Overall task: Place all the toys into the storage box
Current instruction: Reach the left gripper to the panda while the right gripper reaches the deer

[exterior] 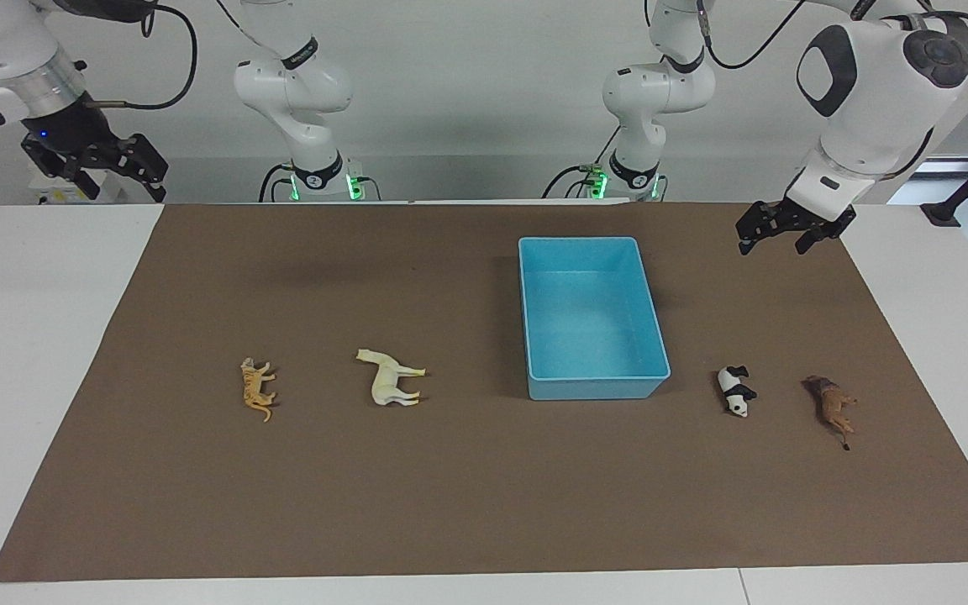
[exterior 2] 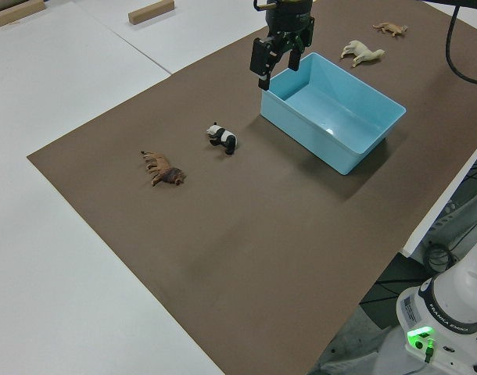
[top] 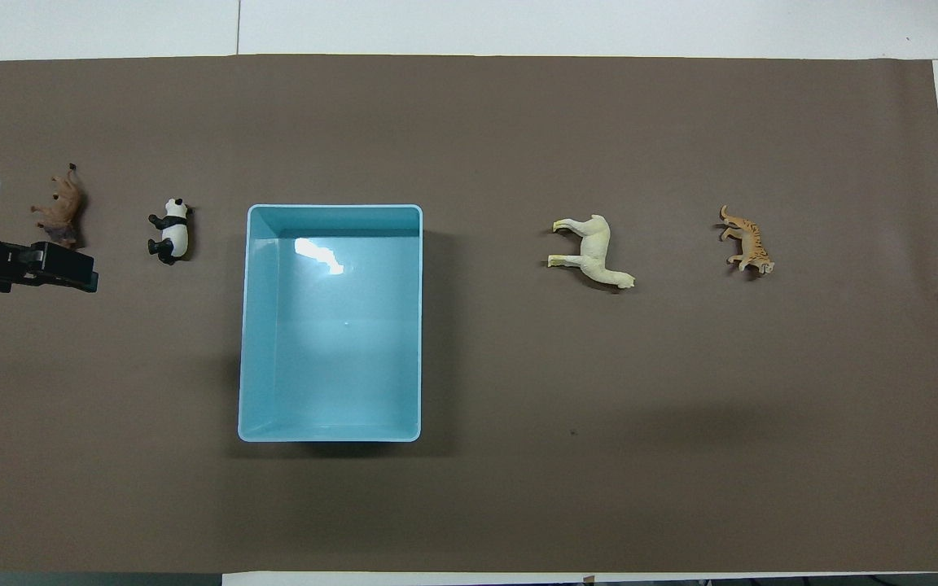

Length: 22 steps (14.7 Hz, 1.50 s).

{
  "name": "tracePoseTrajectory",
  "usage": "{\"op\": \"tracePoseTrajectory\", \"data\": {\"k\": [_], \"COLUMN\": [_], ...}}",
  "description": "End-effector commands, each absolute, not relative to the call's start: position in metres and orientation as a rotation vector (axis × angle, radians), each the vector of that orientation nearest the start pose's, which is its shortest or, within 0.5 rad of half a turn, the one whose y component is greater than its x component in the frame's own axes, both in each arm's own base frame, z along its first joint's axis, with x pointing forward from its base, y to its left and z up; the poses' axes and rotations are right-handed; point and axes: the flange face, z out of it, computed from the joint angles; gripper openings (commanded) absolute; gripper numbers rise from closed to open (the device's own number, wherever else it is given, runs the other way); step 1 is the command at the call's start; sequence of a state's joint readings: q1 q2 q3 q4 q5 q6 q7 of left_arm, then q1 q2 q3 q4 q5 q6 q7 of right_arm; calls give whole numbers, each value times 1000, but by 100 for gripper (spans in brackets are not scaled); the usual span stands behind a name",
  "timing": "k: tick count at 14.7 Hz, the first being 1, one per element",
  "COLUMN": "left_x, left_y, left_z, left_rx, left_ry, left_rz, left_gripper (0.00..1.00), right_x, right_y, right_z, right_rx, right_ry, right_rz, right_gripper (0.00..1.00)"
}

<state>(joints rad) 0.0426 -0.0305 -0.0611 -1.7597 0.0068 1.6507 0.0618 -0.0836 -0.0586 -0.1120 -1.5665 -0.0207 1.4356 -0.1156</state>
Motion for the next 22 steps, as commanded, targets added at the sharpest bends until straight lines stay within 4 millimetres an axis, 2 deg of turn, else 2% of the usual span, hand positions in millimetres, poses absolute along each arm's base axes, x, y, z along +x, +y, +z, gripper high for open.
{"op": "tracePoseTrajectory", "data": {"k": [1, 6, 8, 10, 12, 15, 17, 19, 20, 21, 22], "left_x": [537, 537, 536, 537, 537, 538, 548, 561, 574, 584, 595], "left_y": [-10, -11, -12, -4, 1, 0, 4, 10, 10, 12, 13], "left_z": [570, 572, 572, 571, 570, 564, 560, 544, 521, 510, 493], "left_rx": [-3135, -3134, -3134, -3117, -3116, -3116, -3116, -3119, -3122, -3122, -3123], "left_ry": [106, 118, 118, 73, 28, 21, 7, -9, -17, -26, -27], "left_rz": [116, 106, 106, 94, 79, 58, -73, -93, -86, -115, -139], "left_gripper": [100, 100, 100, 100, 100, 100, 100, 100, 100, 100, 100], "right_x": [508, 506, 502, 501, 501, 510, 531, 557, 573, 582, 588], "right_y": [-104, -109, -105, -104, -104, -103, -71, -67, -59, -47, -45], "right_z": [649, 648, 645, 644, 630, 578, 534, 486, 460, 442, 423], "right_rx": [-3149, -3142, -3134, -3130, -3136, -3142, -3150, -3156, -3159, -3162, -3165], "right_ry": [93, 112, 103, 104, 99, 86, -17, -39, -81, -153, -182], "right_rz": [111, 129, 181, 187, 145, 80, 73, 88, 69, 41, 15], "right_gripper": [100, 100, 100, 100, 100, 100, 100, 100, 100, 100, 100]}}
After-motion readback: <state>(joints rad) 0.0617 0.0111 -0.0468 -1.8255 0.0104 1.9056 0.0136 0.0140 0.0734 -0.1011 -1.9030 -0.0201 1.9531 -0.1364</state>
